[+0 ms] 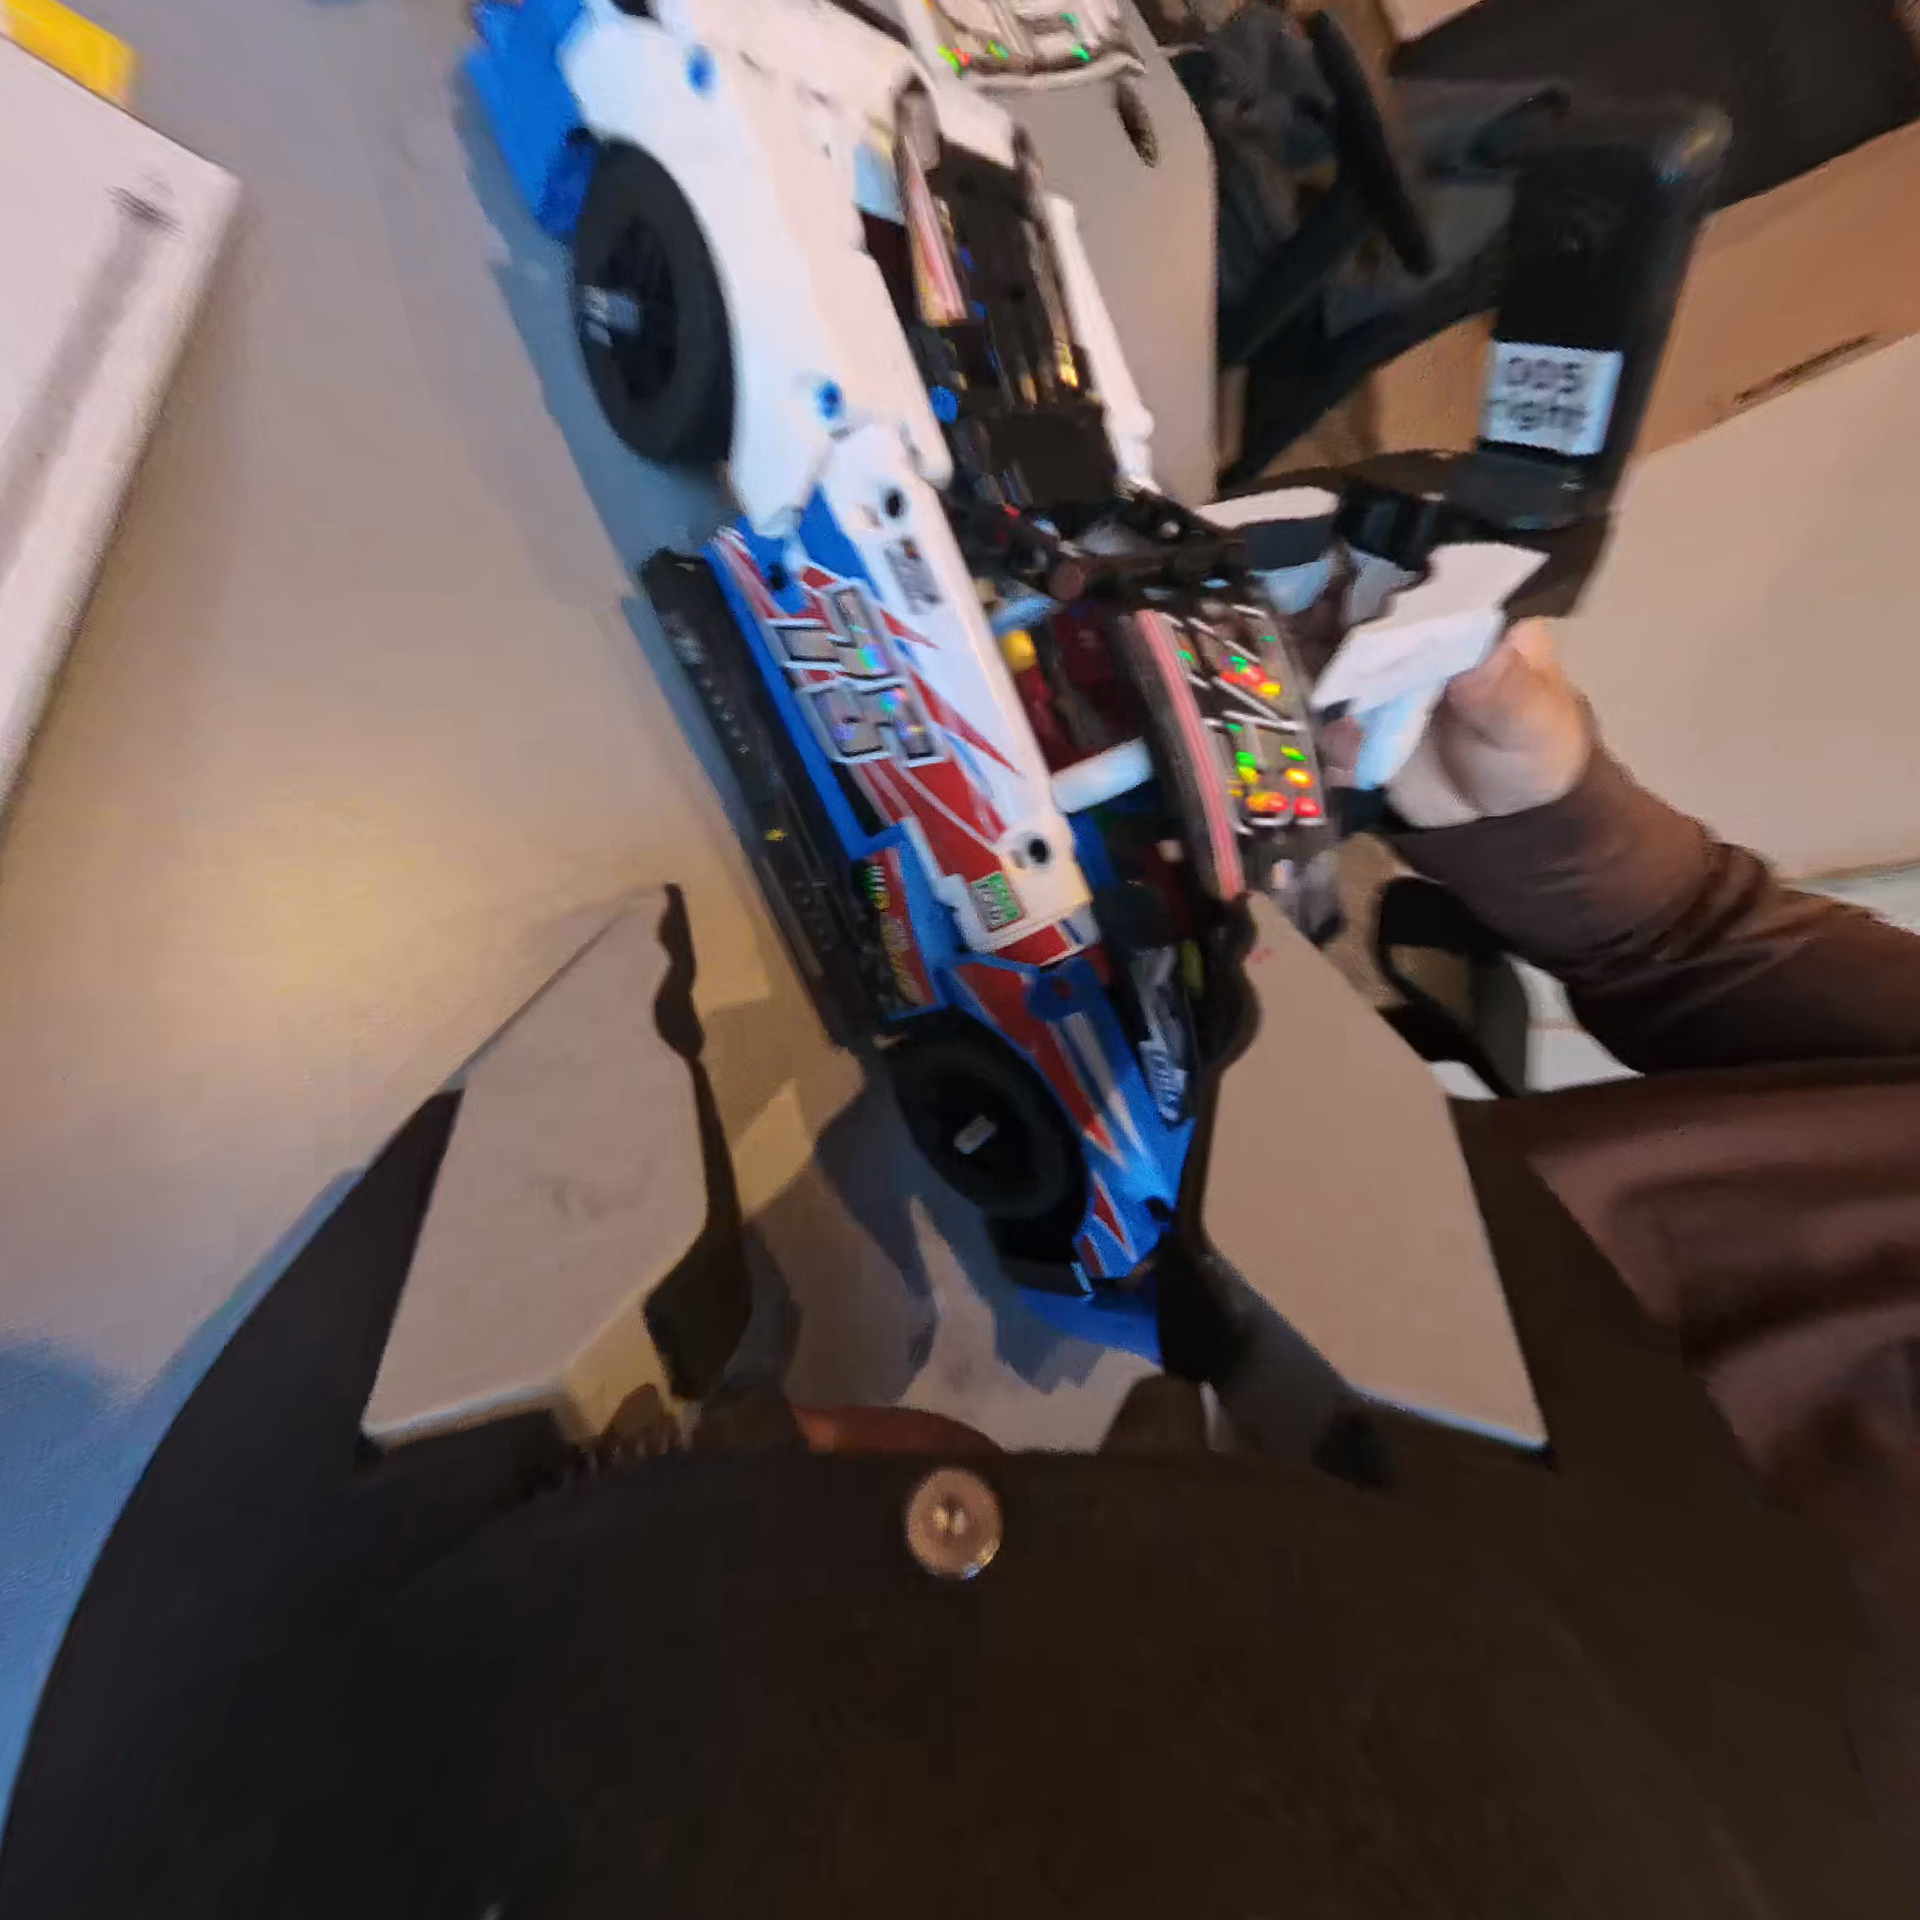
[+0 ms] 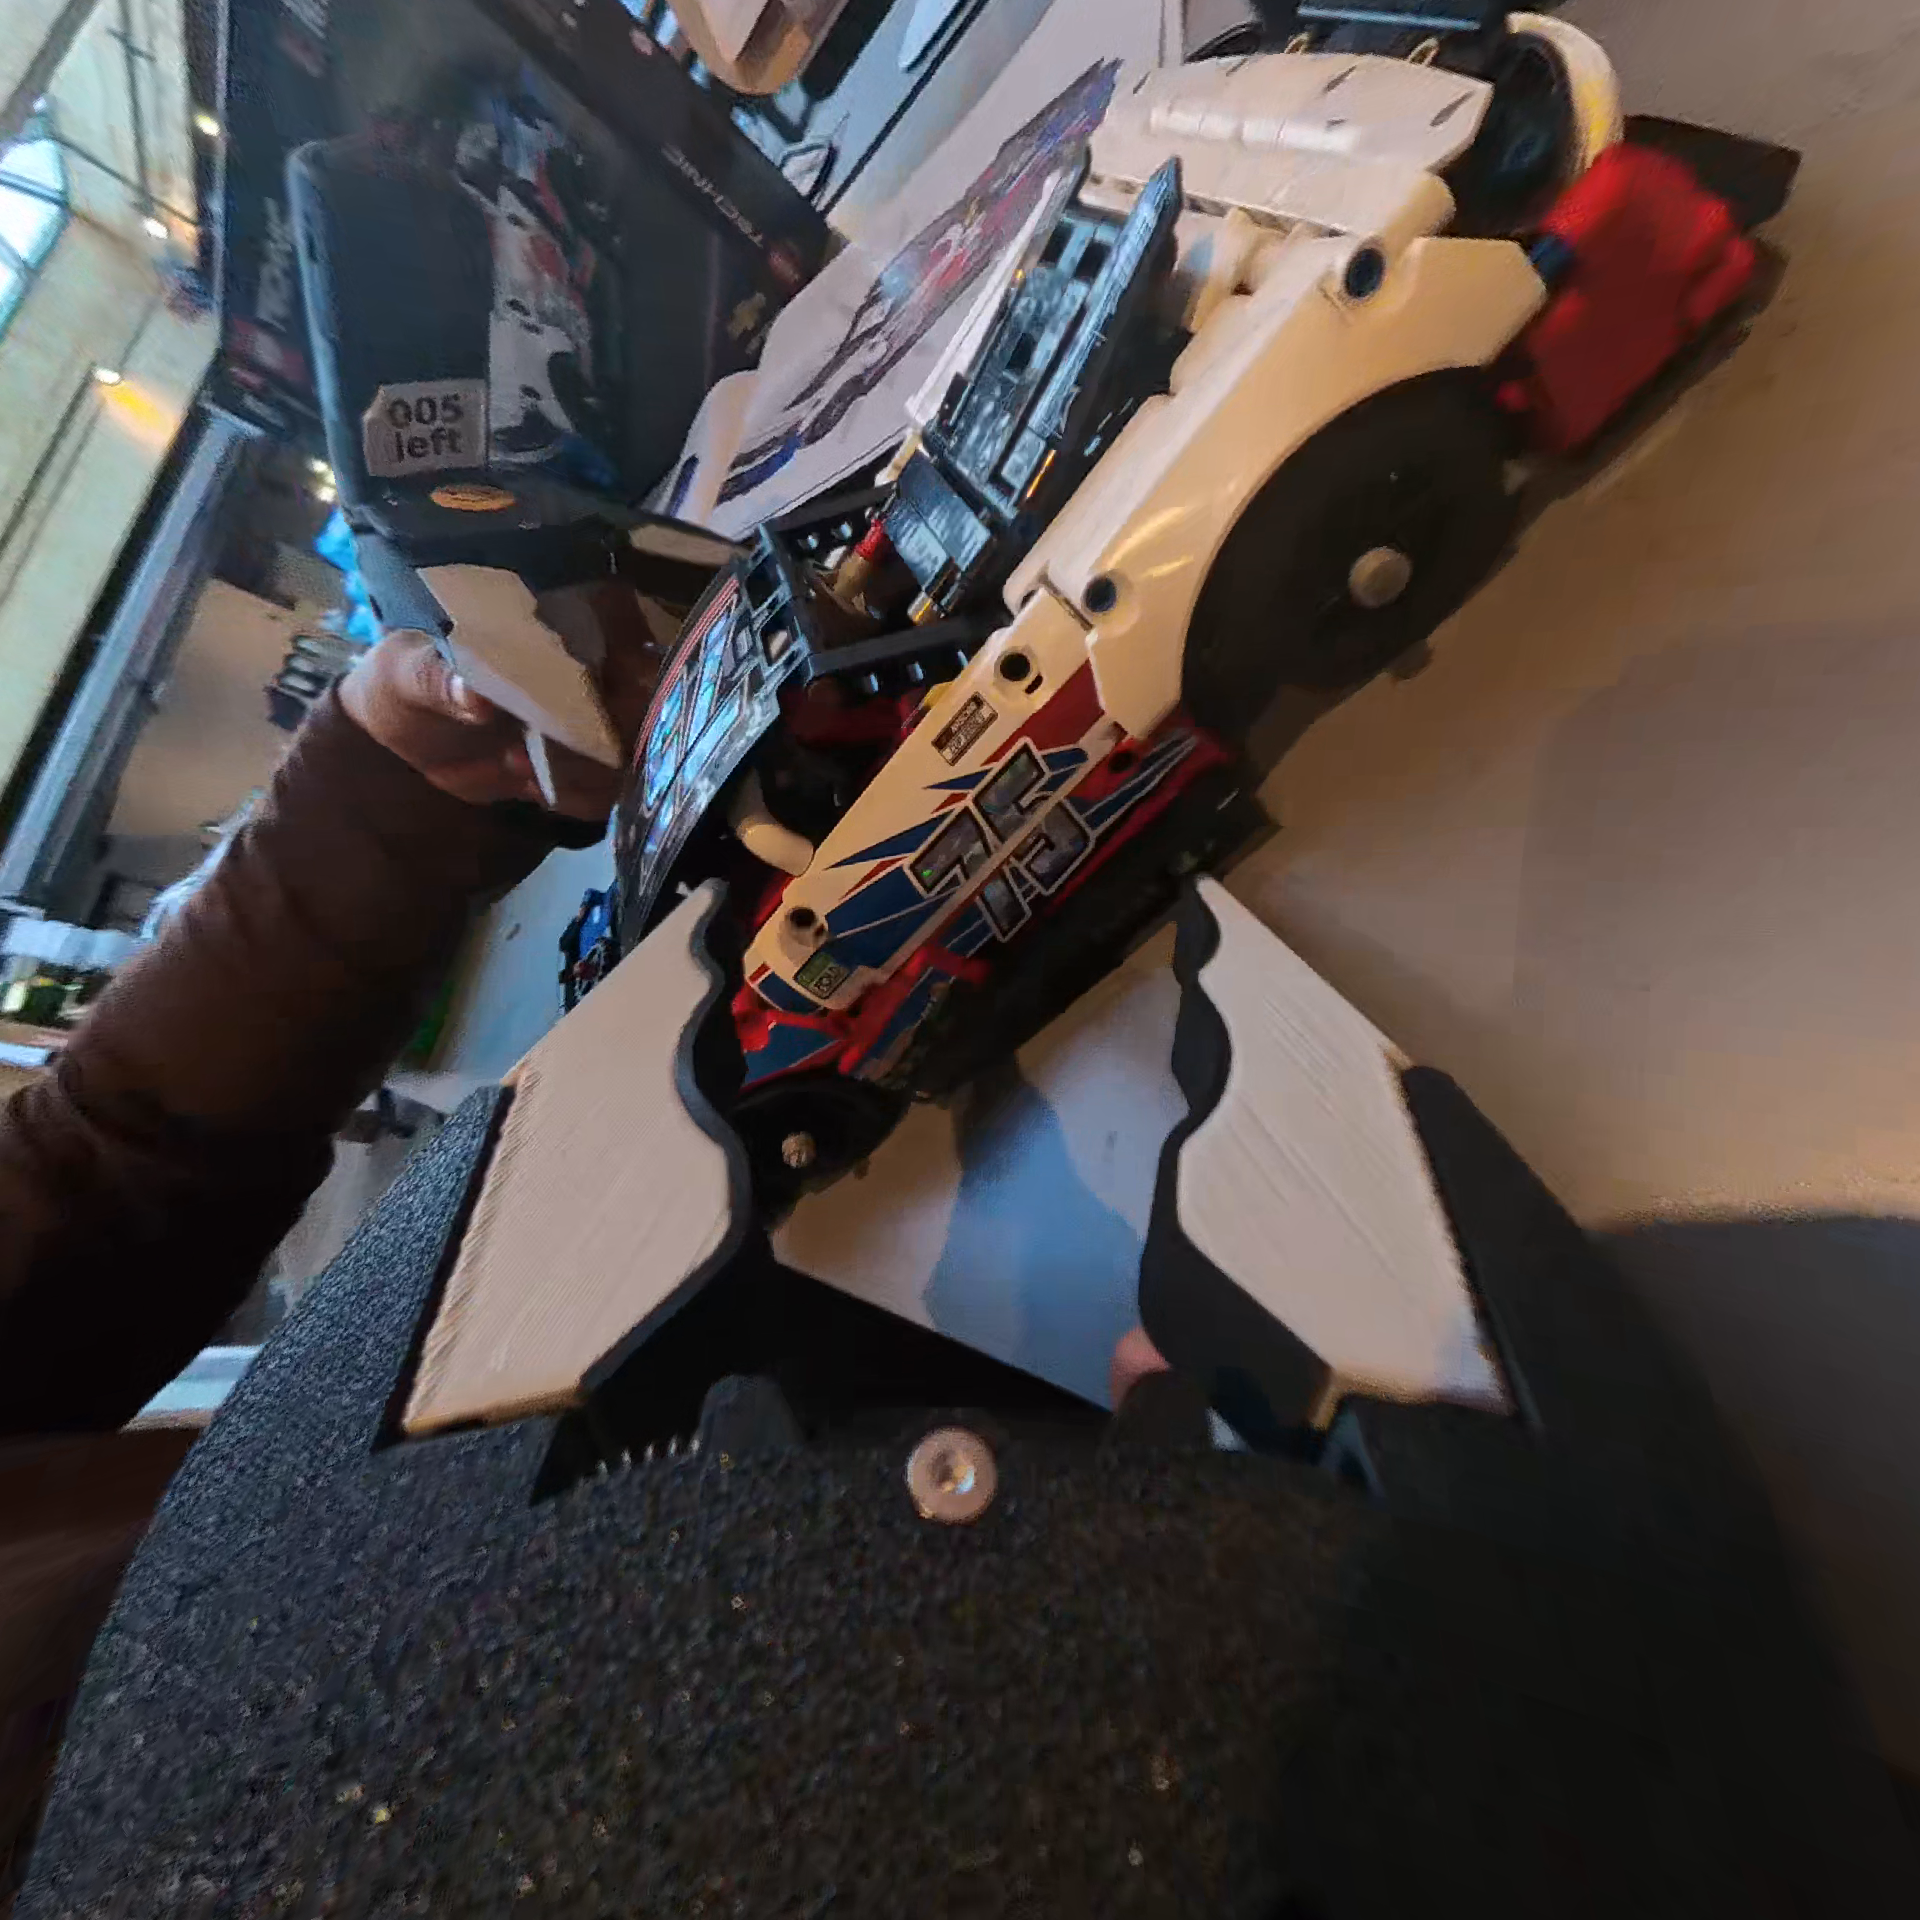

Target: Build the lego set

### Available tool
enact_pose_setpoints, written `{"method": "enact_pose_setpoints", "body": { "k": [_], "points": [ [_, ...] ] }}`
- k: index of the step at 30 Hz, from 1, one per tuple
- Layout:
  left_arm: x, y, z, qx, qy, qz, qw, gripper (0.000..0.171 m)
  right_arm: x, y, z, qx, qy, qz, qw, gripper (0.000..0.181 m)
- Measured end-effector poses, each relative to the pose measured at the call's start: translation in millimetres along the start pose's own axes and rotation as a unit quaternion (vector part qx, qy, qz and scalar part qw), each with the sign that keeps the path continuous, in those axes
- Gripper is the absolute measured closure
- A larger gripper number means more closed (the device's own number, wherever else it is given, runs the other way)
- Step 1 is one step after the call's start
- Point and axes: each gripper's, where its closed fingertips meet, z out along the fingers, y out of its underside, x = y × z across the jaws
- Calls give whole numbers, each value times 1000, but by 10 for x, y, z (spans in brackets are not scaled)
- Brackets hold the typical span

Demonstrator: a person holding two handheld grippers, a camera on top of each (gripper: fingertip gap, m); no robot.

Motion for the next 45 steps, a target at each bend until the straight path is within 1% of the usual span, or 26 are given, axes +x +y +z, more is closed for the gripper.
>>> {"method": "enact_pose_setpoints", "body": {
  "k": [1, 2, 4, 8, 9, 12, 14, 16, 18, 21, 22, 24, 25, 26, 27, 29, 31, 33, 35, 37, 39, 41, 42, 43, 44, 45],
  "points": [
    [76, 33, 49, -5, 30, -8, 999, 81, -1, 2, 19, 0, 12, -6, 1000, 100],
    [129, 65, 97, -7, 44, -9, 999, 82, -9, 19, 41, -7, 22, -16, 1000, 95],
    [139, 61, 118, 13, 21, 0, 1000, 79, -25, 19, 57, -20, 37, -33, 999, 92],
    [295, 172, 134, 34, -22, -12, 999, 65, -63, 13, 64, -64, 17, -54, 996, 92],
    [354, 214, 149, 38, -28, -21, 999, 62, -65, -16, 57, -70, 16, -63, 995, 96],
    [460, 327, 210, 57, -40, -56, 996, 68, -52, -152, 102, -81, 12, -94, 992, 100],
    [471, 309, 210, 96, -54, -73, 991, 68, -39, -194, 133, -111, 1, -102, 989, 101],
    [463, 253, 181, 134, -65, -100, 984, 67, -6, -186, 160, -152, -15, -109, 982, 101],
    [430, 226, 197, 162, -83, -111, 977, 72, 99, -98, 150, -216, -27, -106, 970, 102],
    [396, 194, 224, 193, -97, -117, 969, 72, 122, -116, 159, -241, -44, -116, 962, 100],
    [388, 207, 223, 190, -101, -110, 970, 74, 130, -123, 150, -247, -41, -128, 960, 101],
    [391, 249, 171, 178, -97, -89, 975, 83, 163, -181, 77, -239, -17, -146, 960, 103],
    [414, 239, 96, 176, -85, -73, 978, 93, 165, -221, 9, -224, -3, -146, 964, 104],
    [410, 202, -15, 174, -81, -56, 980, 94, 122, -240, -87, -207, 0, -145, 967, 103],
    [369, 126, -156, 172, -87, -38, 981, 89, 81, -241, -209, -187, 5, -147, 971, 102],
    [295, -168, -452, 170, -95, 19, 981, 84, 34, -187, -470, -133, 30, -144, 980, 103],
    [204, -579, -621, 155, -106, 105, 977, 86, -65, 26, -671, -82, 36, -106, 990, 103],
    [30, -975, -581, 121, -105, 179, 971, 85, -217, 371, -736, -48, 19, -45, 998, 107],
    [-203, -1277, -380, 79, -82, 202, 973, 86, -401, 745, -663, -37, -9, 21, 999, 105],
    [-447, -1443, -147, 31, -50, 191, 980, 86, -541, 922, -534, -6, -25, 70, 997, 103],
    [-570, -1412, 39, -26, -2, 170, 985, 91, -579, 973, -370, 25, -26, 111, 993, 101],
    [-476, -1168, 153, -100, 71, 145, 982, 95, -633, 945, -229, 43, -45, 142, 988, 91],
    [-431, -1007, 178, -139, 93, 144, 975, 96, -589, 932, -187, 51, -36, 147, 987, 98],
    [-472, -915, 209, -155, 76, 160, 972, 90, -522, 946, -171, 56, -19, 152, 987, 111],
    [-487, -898, 215, -147, 63, 176, 971, 98, -509, 953, -173, 65, -20, 155, 986, 112],
    [-459, -852, 210, -150, 65, 178, 970, 98, -517, 964, -179, 75, -30, 163, 983, 115]
  ]
}}
